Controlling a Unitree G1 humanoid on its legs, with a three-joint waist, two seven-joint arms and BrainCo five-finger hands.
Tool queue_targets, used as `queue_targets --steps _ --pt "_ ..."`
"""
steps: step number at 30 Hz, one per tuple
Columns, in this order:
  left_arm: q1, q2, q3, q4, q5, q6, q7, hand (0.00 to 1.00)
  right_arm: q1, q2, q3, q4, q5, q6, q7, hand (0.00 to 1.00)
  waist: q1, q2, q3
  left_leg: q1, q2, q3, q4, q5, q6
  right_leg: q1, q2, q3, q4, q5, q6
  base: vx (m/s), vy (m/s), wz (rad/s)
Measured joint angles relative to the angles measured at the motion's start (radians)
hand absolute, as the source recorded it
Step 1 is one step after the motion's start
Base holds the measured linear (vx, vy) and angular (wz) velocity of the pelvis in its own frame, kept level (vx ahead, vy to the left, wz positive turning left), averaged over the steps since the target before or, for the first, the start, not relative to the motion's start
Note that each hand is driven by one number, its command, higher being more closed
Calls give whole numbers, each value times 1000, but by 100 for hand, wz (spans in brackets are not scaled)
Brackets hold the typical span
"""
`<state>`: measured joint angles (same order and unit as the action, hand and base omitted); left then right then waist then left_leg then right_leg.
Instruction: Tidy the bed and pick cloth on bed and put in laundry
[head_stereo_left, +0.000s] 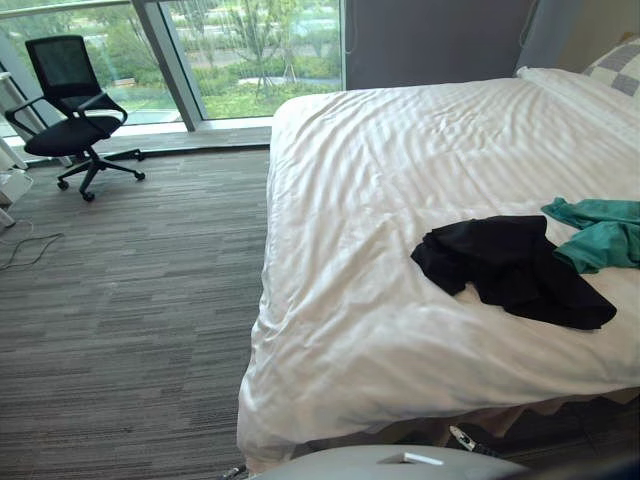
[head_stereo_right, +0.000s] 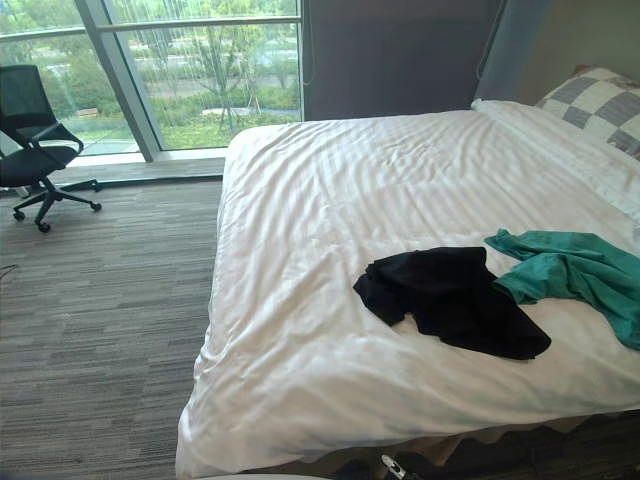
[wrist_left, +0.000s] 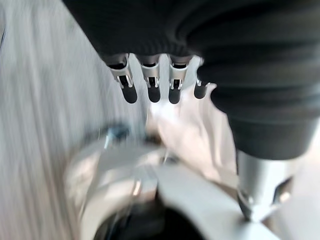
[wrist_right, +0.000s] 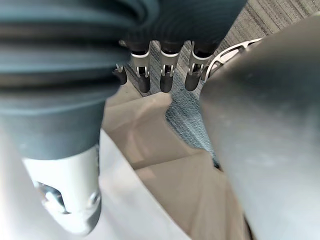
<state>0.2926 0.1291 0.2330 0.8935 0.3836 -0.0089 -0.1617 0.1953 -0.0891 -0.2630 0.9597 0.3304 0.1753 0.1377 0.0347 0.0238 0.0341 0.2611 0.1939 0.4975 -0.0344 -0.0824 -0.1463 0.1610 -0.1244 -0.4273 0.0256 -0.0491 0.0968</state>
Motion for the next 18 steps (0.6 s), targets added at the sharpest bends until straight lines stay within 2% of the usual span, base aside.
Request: queue_targets --steps 2,4,7,8,12,14,18 --pt "-16 -8 -74 -11 -6 -31 34 0 0 12 18 -4 4 -9 -17 0 0 -13 1 0 -4 17 2 -2 3 2 1 9 -25 21 3 -197 9 -24" --pt "-29 -27 -134 -13 -20 -38 38 0 2 14 38 -9 12 -8 -31 0 -4 -17 -1 -1 -8 21 1 -2 4 0 0 18 -39 28 8 -114 -1 -18" --pt "-35 -8 -182 -25 -90 -8 69 0 7 22 39 -17 43 -10 -62 0 -9 -22 -2 -4 -11 30 -1 -2 5 -7 4 32 -53 39 12 -72 -12 -15" --pt "-36 -4 -194 -26 -112 13 99 0 9 30 38 -21 59 -16 -73 0 -18 -21 -3 -8 -14 30 -2 0 6 -10 5 33 -58 43 14 -29 -6 -4" --pt "-40 -16 -187 -21 -283 85 190 0 11 35 35 -20 142 -45 -145 0 -19 -13 -3 -15 -21 33 -5 3 9 -12 14 34 -80 63 7 18 -12 1" --pt "-41 -24 -166 -2 -325 91 204 0 6 44 34 -19 178 -61 -183 0 -19 -9 0 -14 -21 34 -5 3 9 -10 15 35 -83 65 4 16 -5 0" --pt "-44 -60 -94 11 -374 91 213 0 -6 53 30 -23 250 -132 -304 0 -18 -2 17 3 -26 40 -1 3 9 20 12 41 -94 70 -3 -8 -6 -3"
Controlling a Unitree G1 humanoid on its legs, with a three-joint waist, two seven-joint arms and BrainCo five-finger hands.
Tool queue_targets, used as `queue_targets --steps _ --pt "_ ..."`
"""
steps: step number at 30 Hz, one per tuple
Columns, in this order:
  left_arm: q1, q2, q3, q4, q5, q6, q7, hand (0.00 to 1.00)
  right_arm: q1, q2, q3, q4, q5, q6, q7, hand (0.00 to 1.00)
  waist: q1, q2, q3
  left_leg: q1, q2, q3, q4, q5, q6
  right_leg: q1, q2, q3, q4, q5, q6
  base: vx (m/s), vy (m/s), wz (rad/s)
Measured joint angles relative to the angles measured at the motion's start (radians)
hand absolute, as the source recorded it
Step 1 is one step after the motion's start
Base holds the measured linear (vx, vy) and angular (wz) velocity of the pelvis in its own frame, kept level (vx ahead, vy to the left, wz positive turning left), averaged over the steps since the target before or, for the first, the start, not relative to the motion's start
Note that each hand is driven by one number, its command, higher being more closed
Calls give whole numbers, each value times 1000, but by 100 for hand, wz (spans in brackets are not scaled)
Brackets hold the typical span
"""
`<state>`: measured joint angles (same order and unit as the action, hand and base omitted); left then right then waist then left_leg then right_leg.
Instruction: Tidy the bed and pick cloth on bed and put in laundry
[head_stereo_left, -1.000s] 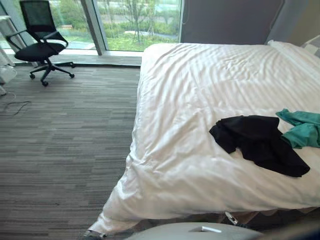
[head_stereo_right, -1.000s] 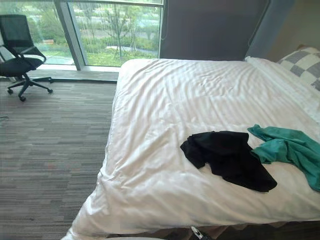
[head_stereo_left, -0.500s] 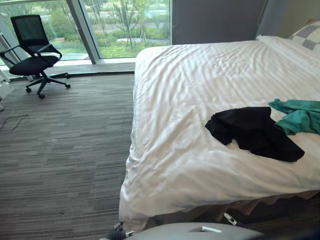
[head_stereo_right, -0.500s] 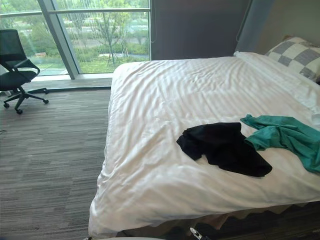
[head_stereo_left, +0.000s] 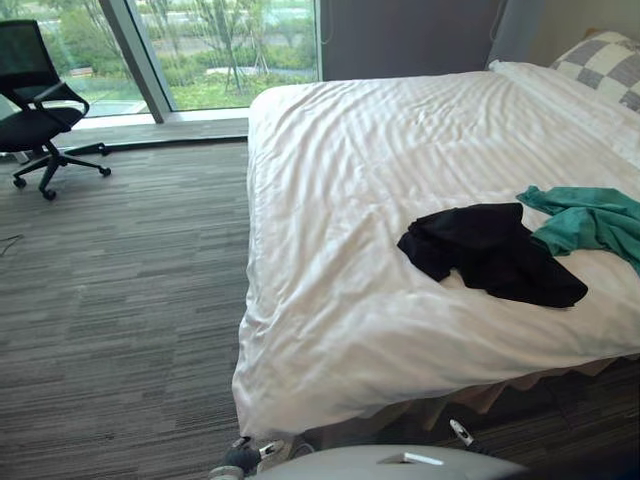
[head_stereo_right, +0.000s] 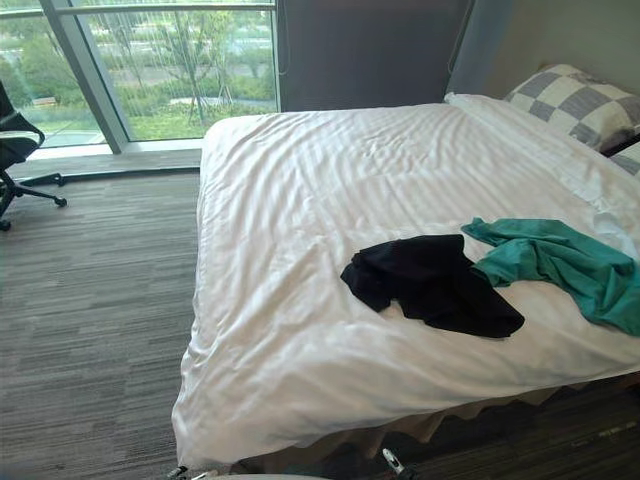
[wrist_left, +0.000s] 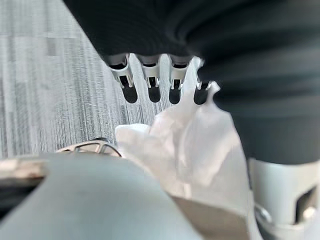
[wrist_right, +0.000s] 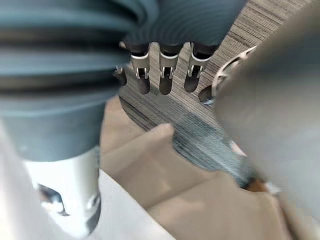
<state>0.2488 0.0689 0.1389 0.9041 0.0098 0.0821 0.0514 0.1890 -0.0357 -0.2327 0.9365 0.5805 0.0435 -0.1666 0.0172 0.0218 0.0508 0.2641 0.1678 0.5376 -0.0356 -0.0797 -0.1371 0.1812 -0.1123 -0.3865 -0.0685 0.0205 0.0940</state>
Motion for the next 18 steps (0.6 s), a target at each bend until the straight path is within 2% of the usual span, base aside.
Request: queue_targets --steps 1,3,6,10,12,13,15,16,17,18 --pt "0 -4 8 4 0 0 1 0 -1 1 -2 -1 5 -10 -18 0 0 -2 2 0 0 0 1 0 0 1 0 0 -1 0 -1 -44 -16 -1" --pt "0 -20 42 5 0 0 2 0 -23 10 -34 -17 8 -42 -102 0 0 6 4 4 0 3 4 0 0 3 0 4 -3 1 -1 -29 -22 -4" --pt "-3 -24 80 5 0 -2 -2 0 -50 5 -94 -68 2 -51 -176 0 1 7 11 14 4 10 5 0 0 6 4 14 -3 4 -6 -58 -31 -8" --pt "-12 -26 107 5 0 -7 -21 0 -82 -36 -177 -164 -15 -50 -215 0 0 3 15 14 7 9 4 -2 1 5 4 12 -6 7 -4 -120 -36 1" --pt "-19 -29 137 4 1 -7 -52 0 -120 -81 -270 -259 -15 -50 -233 0 -1 0 19 8 22 17 21 -11 3 7 1 2 -2 1 -6 -96 -42 2" --pt "-22 -30 148 4 1 -8 -58 0 -133 -101 -287 -288 -15 -50 -232 100 -2 -2 20 -5 32 17 52 -27 7 5 0 6 6 -12 -5 -70 -37 -5" --pt "-22 -33 156 12 -1 -14 -79 0 -177 -185 -315 -371 -18 -36 -226 100 -2 -1 29 -59 81 15 205 -90 23 -11 1 20 39 -44 8 -42 -33 -8" --pt "-22 -32 156 15 -2 -16 -84 0 -189 -208 -318 -385 -22 -32 -224 100 -3 -3 29 -77 93 14 250 -99 36 -16 -1 22 48 -50 9 -39 -45 -11" --pt "-23 -20 152 27 -30 -27 -94 0 -235 -273 -320 -415 -43 -26 -199 100 -5 -12 30 -126 115 -1 361 -107 74 -34 -9 35 76 -60 6 -29 -34 -19" --pt "-24 -16 140 35 -38 -30 -97 0 -294 -334 -320 -419 -55 -26 -163 100 -15 -11 32 -151 118 -30 392 -102 83 -44 -12 43 93 -55 0 -3 -27 -20"
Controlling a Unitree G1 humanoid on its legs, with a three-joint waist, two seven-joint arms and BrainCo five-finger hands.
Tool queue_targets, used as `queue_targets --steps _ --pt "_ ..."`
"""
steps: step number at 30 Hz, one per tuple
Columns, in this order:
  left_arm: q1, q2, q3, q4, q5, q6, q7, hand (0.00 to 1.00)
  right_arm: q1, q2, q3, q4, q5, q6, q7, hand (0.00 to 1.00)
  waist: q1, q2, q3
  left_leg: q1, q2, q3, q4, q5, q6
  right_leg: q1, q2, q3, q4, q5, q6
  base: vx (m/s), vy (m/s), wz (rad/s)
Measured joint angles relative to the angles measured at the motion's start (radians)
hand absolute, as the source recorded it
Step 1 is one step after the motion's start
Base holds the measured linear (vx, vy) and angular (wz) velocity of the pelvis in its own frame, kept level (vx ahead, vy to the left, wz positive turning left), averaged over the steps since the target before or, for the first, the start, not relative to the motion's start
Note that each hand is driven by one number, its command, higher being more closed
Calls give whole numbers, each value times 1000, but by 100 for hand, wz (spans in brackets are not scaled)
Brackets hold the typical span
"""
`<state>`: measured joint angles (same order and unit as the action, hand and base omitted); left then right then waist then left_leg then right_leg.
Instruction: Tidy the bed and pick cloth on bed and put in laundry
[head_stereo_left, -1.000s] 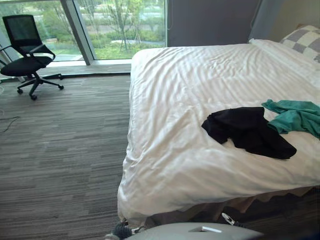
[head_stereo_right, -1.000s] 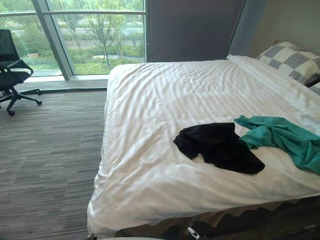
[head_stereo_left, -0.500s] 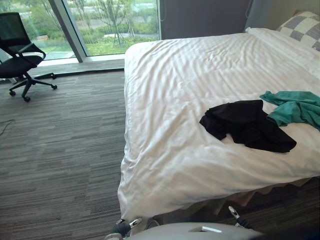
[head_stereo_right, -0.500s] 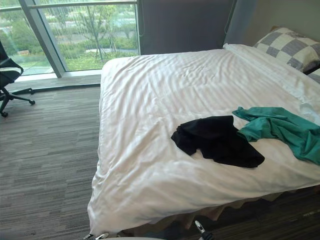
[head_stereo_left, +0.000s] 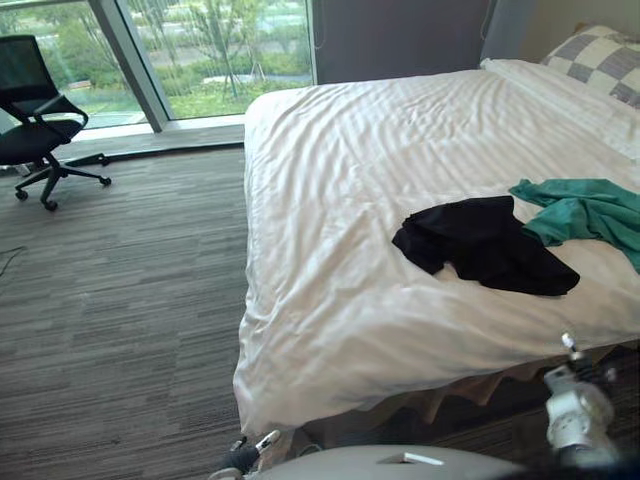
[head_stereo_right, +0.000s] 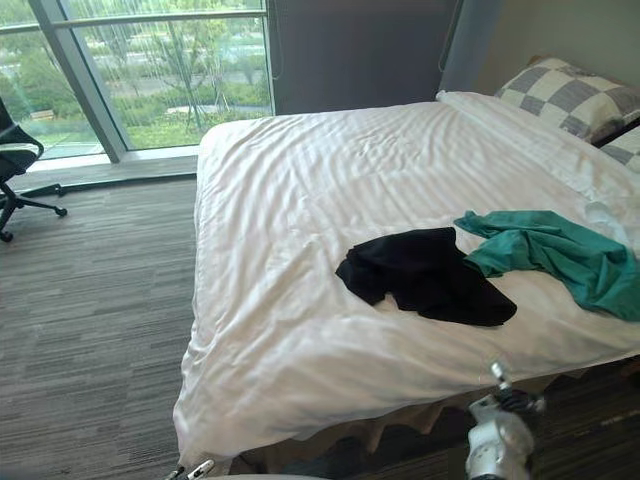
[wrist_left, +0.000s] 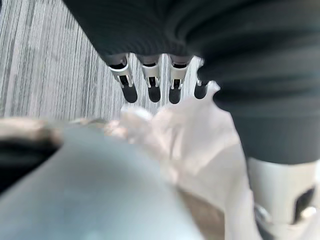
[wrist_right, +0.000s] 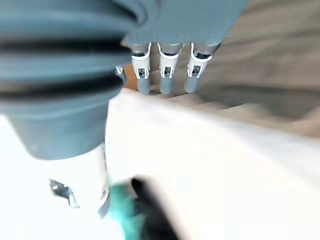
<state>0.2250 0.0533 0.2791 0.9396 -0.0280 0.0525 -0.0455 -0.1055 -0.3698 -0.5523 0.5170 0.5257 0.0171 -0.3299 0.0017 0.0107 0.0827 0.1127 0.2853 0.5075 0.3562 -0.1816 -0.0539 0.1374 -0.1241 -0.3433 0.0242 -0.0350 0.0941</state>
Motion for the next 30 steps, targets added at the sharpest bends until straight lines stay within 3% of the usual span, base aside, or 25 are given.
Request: queue_targets --steps 1,2,3,4,6,8,10,12,13,14,15,17,18,22,24,27,28,30 --pt "0 2 -9 3 0 -1 -1 0 -30 -29 -2 0 0 0 18 100 -8 4 -1 2 -7 -17 -16 2 -4 -6 0 -1 9 4 3 22 22 -6" --pt "0 10 -39 11 1 -3 -1 0 -92 -86 -8 -2 0 0 60 100 -25 10 -2 22 -28 -41 -95 16 -29 -29 -6 0 46 1 -9 55 71 15" --pt "-8 19 -64 15 0 -4 0 0 -112 -123 -8 16 -6 -234 185 100 -37 11 -1 47 -54 -53 -190 45 -57 -65 -16 -4 86 -8 -23 46 81 21" --pt "-13 20 -77 15 1 -6 0 0 -113 -128 -12 -10 -6 -347 248 100 -42 13 0 54 -67 -54 -236 61 -68 -84 -20 -5 102 -11 -27 10 86 17" --pt "-22 30 -118 16 0 -18 4 0 -106 -118 4 -244 -23 -484 391 100 -70 16 12 98 -108 -54 -370 102 -77 -113 -30 0 133 -11 -27 -33 73 3" --pt "-31 58 -175 15 -4 -20 3 0 -32 -65 50 -484 -56 -536 465 100 -71 4 27 115 -129 -52 -400 110 -73 -117 -47 9 154 -14 -23 -91 61 -5" --pt "-34 85 -219 15 -30 -16 4 0 47 8 162 -691 -120 -542 535 100 -81 -10 32 117 -151 -52 -414 110 -65 -131 -71 24 170 -19 -9 -145 62 -4" --pt "-36 96 -241 16 -43 -12 8 0 125 53 311 -820 -128 -401 566 100 -95 -22 39 116 -172 -59 -429 109 -55 -132 -84 31 169 -12 5 -124 55 6" --pt "-37 107 -243 16 -72 -6 12 0 183 96 413 -826 -72 -291 610 100 -90 -31 45 112 -182 -67 -428 105 -45 -132 -92 34 168 -6 13 -58 47 10" --pt "-36 112 -245 16 -79 0 15 0 206 115 451 -817 -66 -259 632 100 -88 -38 44 110 -185 -75 -427 102 -35 -130 -94 38 168 -4 16 -61 70 35" --pt "-37 127 -267 15 -81 11 28 0 262 142 562 -808 -68 -194 690 100 -82 -47 42 91 -193 -107 -421 102 -28 -130 -100 80 169 -5 16 -11 61 63" --pt "-40 136 -297 13 -82 32 45 0 259 122 686 -815 -69 -153 756 100 -76 -47 42 68 -205 -149 -413 111 -22 -129 -107 98 173 -5 16 32 49 72" --pt "-40 143 -328 4 -91 51 53 0 228 106 769 -816 -68 -132 786 100 -59 -47 42 50 -206 -179 -397 120 -17 -124 -111 100 175 -8 12 42 15 57" --pt "-42 155 -398 -16 -107 74 52 0 53 79 951 -797 -66 -86 798 100 -34 -36 62 9 -207 -232 -353 121 -16 -104 -120 83 158 -9 10 12 -14 46" --pt "-52 158 -428 -34 -105 70 44 0 -127 99 1064 -722 -65 -21 766 100 4 -22 102 -27 -204 -262 -321 121 -16 -101 -120 76 149 -9 10 -75 -18 35" --pt "-100 177 -439 -53 -106 42 20 0 -313 167 1134 -602 -66 49 710 100 30 -26 161 -140 -202 -308 -266 126 -14 -160 -126 49 162 -31 -1 -133 -32 44" --pt "-109 179 -439 -53 -107 39 19 0 -336 176 1138 -586 -67 54 705 100 35 -26 172 -156 -202 -313 -261 130 -15 -171 -127 48 165 -35 1 -209 -77 47" --pt "-189 182 -438 -53 -109 20 15 0 -487 223 1143 -483 -71 72 657 100 50 -21 254 -258 -197 -356 -251 175 -20 -255 -126 14 190 -40 5 -204 -87 56"
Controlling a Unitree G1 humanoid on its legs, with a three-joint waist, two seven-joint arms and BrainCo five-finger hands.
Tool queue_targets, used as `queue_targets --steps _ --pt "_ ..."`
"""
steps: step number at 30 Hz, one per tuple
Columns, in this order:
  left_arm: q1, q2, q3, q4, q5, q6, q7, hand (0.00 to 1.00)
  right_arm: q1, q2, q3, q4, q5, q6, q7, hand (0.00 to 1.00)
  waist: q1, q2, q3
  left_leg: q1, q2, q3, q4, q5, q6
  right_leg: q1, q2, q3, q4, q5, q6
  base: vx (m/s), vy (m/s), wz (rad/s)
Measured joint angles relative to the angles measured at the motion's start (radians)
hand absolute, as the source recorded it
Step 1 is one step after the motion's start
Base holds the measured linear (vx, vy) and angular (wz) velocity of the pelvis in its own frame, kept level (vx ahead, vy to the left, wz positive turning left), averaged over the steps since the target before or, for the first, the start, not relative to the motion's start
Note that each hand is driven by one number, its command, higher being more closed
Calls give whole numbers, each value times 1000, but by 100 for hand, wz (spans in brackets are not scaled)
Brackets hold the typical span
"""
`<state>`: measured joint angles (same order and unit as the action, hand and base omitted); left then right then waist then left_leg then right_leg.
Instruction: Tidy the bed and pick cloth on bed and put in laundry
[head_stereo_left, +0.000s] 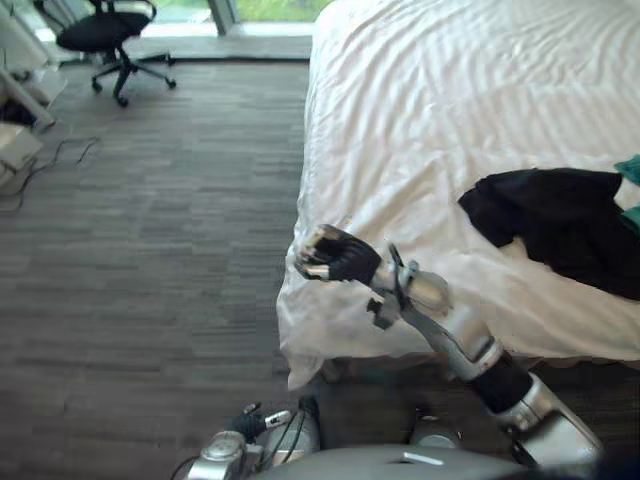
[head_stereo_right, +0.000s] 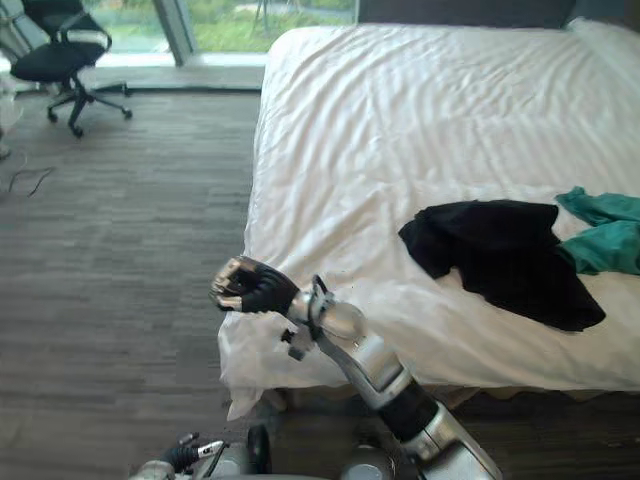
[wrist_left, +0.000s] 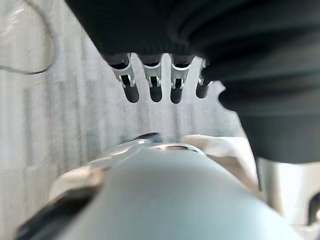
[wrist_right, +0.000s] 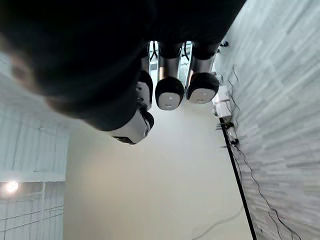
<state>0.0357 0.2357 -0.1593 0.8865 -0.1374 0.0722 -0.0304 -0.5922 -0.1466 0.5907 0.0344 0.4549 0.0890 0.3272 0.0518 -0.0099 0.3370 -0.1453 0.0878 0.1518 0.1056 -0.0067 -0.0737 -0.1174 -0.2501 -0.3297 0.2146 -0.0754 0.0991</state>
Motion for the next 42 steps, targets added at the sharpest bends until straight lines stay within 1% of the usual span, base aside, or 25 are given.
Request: queue_targets --steps 1,3,4,8,9,10,12,13,15,16,17,20,22,24,25,27,29,30,33,35,36,37,39,40,42 --pt "-17 1 0 0 0 -4 -1 0 -30 6 0 19 -3 3 -11 100 3 4 20 -20 3 -5 -3 15 2 -17 0 -10 7 0 0 -131 -52 50" --pt "-75 1 3 -2 -6 -23 -5 0 -125 32 1 81 -26 3 -33 100 26 10 91 -80 10 -20 -18 56 -1 -87 4 -19 37 3 -8 -139 -51 24" --pt "-89 1 4 -2 -8 -28 -5 0 -145 36 3 90 -37 3 -39 100 30 12 105 -97 11 -24 -18 64 -1 -103 4 -23 44 4 -11 -137 -47 16" --pt "-164 -16 3 0 -10 -64 13 0 -207 70 7 155 -55 2 -73 100 56 24 119 -201 12 -38 -15 89 3 -205 3 -31 60 14 -18 -39 -11 13" --pt "-199 -39 3 0 -23 -77 25 0 -219 71 10 161 -81 2 -87 100 69 28 121 -235 8 -46 -10 95 4 -238 -3 -36 73 14 -19 -1 3 16" --pt "-210 -52 4 -1 -33 -79 31 0 -223 73 10 161 -86 2 -93 100 70 28 121 -249 6 -49 -4 96 5 -251 -6 -37 79 13 -19 -2 4 15" --pt "-256 -109 8 0 -47 -78 47 0 -242 105 4 186 -87 2 -111 100 73 34 126 -297 -1 -54 13 97 6 -306 -23 -39 117 2 -24 -18 1 12" --pt "-272 -132 17 2 -47 -75 73 0 -248 112 1 195 -90 2 -123 100 75 42 132 -313 -5 -55 18 97 6 -326 -31 -39 138 -6 -24 -34 -9 13" --pt "-307 -157 48 -1 -50 -76 74 0 -256 130 -19 211 -124 1 -147 100 77 59 142 -350 -12 -59 19 106 4 -376 -48 -40 180 -23 -25 -42 -27 16" --pt "-318 -163 54 -1 -50 -76 75 0 -259 139 -26 218 -126 1 -154 100 76 62 144 -362 -13 -61 19 110 4 -392 -51 -40 191 -27 -24 -69 -50 23" --pt "-355 -185 84 -1 -73 -73 81 0 -269 148 -44 233 -126 1 -181 100 76 70 152 -396 -13 -71 18 118 2 -430 -56 -45 217 -36 -30 -74 -59 27" --pt "-424 -235 151 -26 -93 -43 84 0 -281 146 -97 284 -114 -2 -252 100 74 71 156 -474 -6 -94 22 143 -6 -508 -68 -68 269 -56 -45 -58 -76 28" --pt "-451 -268 181 -34 -100 -31 86 0 -283 147 -137 327 -103 -24 -284 100 74 72 159 -502 -3 -104 34 145 -9 -530 -68 -75 287 -64 -51 -23 -75 19" --pt "-496 -324 242 -39 -126 -14 104 0 -324 161 -161 403 -44 -63 -313 100 68 72 159 -542 0 -103 54 145 -10 -573 -75 -75 317 -73 -62 -38 -65 6" --pt "-506 -335 254 -39 -127 -13 106 0 -333 173 -164 417 -38 -73 -313 100 65 72 159 -550 1 -102 54 145 -11 -582 -79 -74 320 -74 -63 -54 -46 1" --pt "-563 -372 322 -38 -128 -12 124 0 -388 229 -179 508 -33 -117 -317 100 45 74 160 -596 19 -57 53 147 -19 -641 -83 -66 343 -75 -66 -71 -45 1" --pt "-591 -386 347 -32 -129 -9 129 0 -400 243 -178 537 -33 -127 -328 100 33 78 163 -609 38 -10 54 161 -16 -657 -83 -66 351 -75 -67 -74 -64 2" --pt "-613 -387 350 -15 -145 -8 143 0 -395 259 -176 574 -31 -141 -332 100 20 69 168 -611 40 5 57 166 -11 -668 -84 -52 359 -76 -68 -63 -61 -3" --pt "-639 -379 368 -7 -173 1 160 0 -391 262 -161 597 -3 -152 -332 100 13 69 168 -624 44 19 77 162 -5 -683 -82 -37 363 -75 -69 -38 -35 -11" --pt "-668 -373 381 -2 -201 7 178 0 -378 262 -149 630 16 -163 -329 100 1 61 172 -634 52 29 99 156 0 -688 -77 -32 362 -71 -71 -33 -29 -11" --pt "-680 -372 376 -1 -205 12 186 0 -369 261 -145 642 32 -165 -322 100 -4 59 173 -639 56 32 111 153 4 -688 -74 -30 361 -69 -71 -28 -27 -14" --pt "-696 -369 365 -1 -207 16 191 0 -344 260 -143 654 56 -181 -285 100 -7 56 175 -640 61 43 128 144 9 -688 -67 -19 356 -61 -71 -34 -32 -23" --pt "-704 -367 365 -2 -213 25 195 0 -325 259 -143 656 82 -186 -251 100 -7 51 178 -640 69 63 147 131 12 -687 -64 -4 348 -52 -70 -25 -11 -26" --pt "-707 -367 364 -2 -237 31 207 0 -307 259 -143 657 92 -194 -215 100 -10 48 179 -638 72 78 161 121 19 -687 -60 11 342 -44 -67 -24 7 -26" --pt "-703 -365 364 -2 -245 36 224 0 -276 259 -141 663 92 -195 -175 100 -26 44 181 -628 74 94 173 110 28 -671 -54 22 319 -27 -61 -15 12 -27"
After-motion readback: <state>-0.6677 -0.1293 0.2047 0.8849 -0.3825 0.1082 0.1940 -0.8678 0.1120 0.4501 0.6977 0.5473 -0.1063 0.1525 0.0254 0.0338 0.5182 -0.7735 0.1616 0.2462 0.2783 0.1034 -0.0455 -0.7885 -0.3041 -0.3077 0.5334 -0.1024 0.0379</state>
